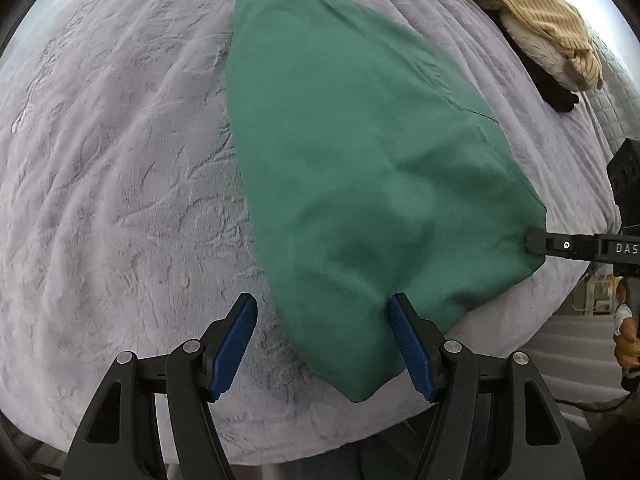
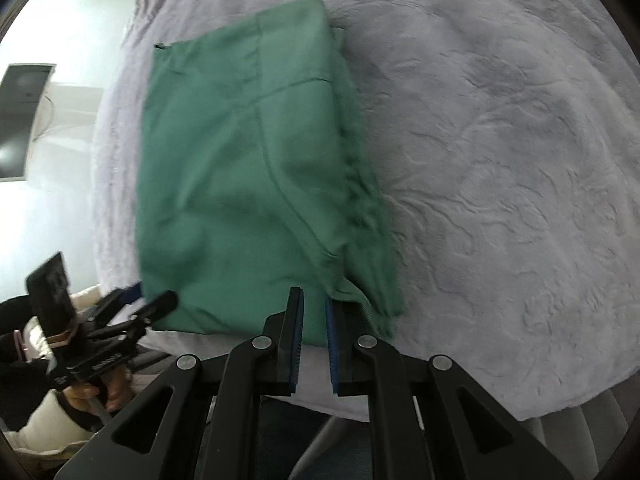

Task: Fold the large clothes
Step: 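Lower the jacket edge onto the bundle and open the right tool, then pull the right tool back from the folded jacket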

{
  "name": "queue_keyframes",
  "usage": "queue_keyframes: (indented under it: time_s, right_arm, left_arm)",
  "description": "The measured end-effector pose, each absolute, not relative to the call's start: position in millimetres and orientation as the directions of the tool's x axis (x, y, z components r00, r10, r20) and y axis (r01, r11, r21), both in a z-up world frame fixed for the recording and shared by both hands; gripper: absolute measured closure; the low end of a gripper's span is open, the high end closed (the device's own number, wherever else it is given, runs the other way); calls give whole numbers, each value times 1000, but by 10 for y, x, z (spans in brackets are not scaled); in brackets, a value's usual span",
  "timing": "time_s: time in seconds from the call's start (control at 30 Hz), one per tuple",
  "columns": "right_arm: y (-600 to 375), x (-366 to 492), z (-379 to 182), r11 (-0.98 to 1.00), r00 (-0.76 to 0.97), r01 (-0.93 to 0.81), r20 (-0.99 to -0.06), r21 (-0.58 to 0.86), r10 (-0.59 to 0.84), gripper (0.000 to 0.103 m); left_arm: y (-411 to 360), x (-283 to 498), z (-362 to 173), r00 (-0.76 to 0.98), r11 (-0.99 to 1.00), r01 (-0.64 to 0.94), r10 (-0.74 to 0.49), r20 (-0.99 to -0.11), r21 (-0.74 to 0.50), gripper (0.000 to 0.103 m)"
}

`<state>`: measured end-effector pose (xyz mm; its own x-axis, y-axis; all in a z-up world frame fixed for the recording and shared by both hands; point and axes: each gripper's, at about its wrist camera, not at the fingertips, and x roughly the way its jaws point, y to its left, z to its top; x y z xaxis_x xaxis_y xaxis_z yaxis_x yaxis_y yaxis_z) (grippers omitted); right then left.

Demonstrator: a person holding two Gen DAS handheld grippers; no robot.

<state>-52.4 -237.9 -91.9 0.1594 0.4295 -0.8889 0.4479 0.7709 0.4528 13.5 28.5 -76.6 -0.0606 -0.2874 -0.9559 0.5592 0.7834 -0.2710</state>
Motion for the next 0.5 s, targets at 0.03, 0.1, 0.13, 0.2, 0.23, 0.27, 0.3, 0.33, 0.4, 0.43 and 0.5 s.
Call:
queue_keyframes:
  time_s: [0.03, 0.1, 0.13, 0.2, 0.23, 0.27, 0.3, 0.33, 0.4, 0.43, 0.5]
  right_arm:
    - [-2395, -547, -992, 767, 144, 462, -891, 445, 431, 92]
    - [-2427, -576, -1139, 753, 123, 493, -891, 436, 436, 93]
    - [-2454, -598, -1217, 739, 115, 512, -888, 437, 445, 94]
    - [-2475, -614, -1353, 697, 116, 558, -874, 451, 473, 95]
    - [-2479, -612, -1370, 691, 117, 565, -873, 451, 474, 95]
    - [-2472, -597, -1368, 698, 110, 561, -876, 444, 469, 95]
    - [-2465, -586, -1353, 709, 102, 553, -880, 438, 464, 95]
    - [-2426, -552, -1343, 723, 92, 542, -885, 429, 457, 95]
    - [-2371, -505, -1288, 757, 61, 511, -896, 407, 440, 95]
    - [-2346, -492, -1256, 774, 44, 495, -901, 394, 431, 95]
    - [-2292, -469, -1218, 791, 22, 478, -905, 382, 424, 90]
  left_arm:
    - [287, 110, -776, -48, 775, 578, -280, -959, -255, 33]
    - [259, 77, -795, -29, 761, 607, -265, -964, -228, 33]
    - [257, 72, -803, -30, 760, 609, -263, -964, -226, 33]
    - [262, 71, -815, -35, 771, 595, -260, -965, -229, 28]
    - [259, 91, -821, -35, 777, 587, -255, -966, -226, 27]
    - [241, 91, -825, -36, 782, 582, -251, -967, -225, 27]
    - [239, 87, -821, -34, 786, 578, -246, -969, -220, 27]
    - [233, 85, -814, -32, 790, 574, -241, -970, -216, 27]
    - [226, 74, -800, -31, 801, 563, -227, -973, -205, 27]
    - [218, 62, -784, -31, 805, 557, -223, -974, -202, 27]
    - [219, 67, -743, -25, 816, 546, -211, -977, -190, 27]
